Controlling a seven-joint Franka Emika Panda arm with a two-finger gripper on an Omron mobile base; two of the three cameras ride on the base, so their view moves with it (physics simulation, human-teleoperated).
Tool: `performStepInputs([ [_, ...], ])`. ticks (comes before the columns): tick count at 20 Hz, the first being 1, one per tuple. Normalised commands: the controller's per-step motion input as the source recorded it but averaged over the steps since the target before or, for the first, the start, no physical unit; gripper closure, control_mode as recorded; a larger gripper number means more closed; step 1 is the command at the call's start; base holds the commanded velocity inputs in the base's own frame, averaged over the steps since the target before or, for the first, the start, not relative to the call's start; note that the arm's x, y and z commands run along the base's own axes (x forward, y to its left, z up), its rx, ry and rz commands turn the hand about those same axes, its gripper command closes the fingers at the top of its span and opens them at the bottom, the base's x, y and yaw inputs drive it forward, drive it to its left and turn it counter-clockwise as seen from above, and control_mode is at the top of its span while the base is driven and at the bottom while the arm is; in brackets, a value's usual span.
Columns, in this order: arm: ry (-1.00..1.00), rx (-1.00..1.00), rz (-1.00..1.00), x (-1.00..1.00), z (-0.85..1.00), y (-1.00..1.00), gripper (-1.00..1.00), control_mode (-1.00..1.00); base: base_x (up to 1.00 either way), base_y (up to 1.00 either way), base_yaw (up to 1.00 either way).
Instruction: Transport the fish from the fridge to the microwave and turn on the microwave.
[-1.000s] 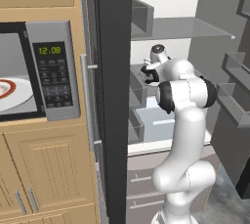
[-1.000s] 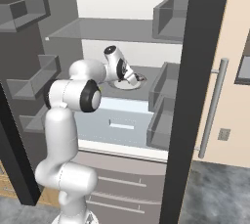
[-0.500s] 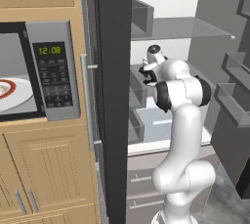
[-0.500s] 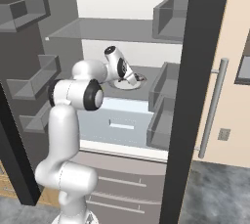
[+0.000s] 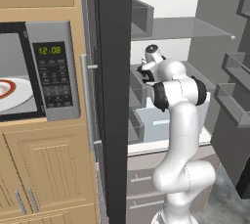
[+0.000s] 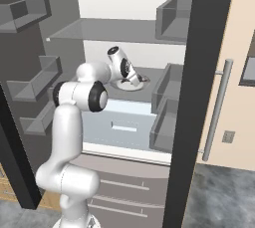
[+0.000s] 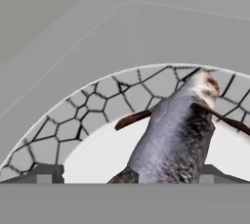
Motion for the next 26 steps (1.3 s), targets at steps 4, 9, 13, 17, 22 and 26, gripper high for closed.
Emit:
performStepInputs([
  [4,0.00,0.01,0.00,0.09,-0.20,0.00,-1.00,-1.00,0.00,0.00,0.00],
  [9,0.00,0.02,0.00,0.01,-0.40,0.00,1.00,-1.00,0.00,0.00,0.00],
  [13,0.00,0.01,0.00,0.00,-0.37,0.00,1.00,-1.00,0.00,0.00,0.00],
  [17,0.00,0.00,0.00,0.00,-0.06,0.00,1.00,-1.00,0.00,0.00,0.00],
  [22,-0.01,0.00,0.00,-0.01,-0.01,0.00,1.00,-1.00,0.00,0.00,0.00],
  [26,-0.09,0.00,0.00,-0.20,0.00,0.00,1.00,-1.00,0.00,0.00,0.00],
])
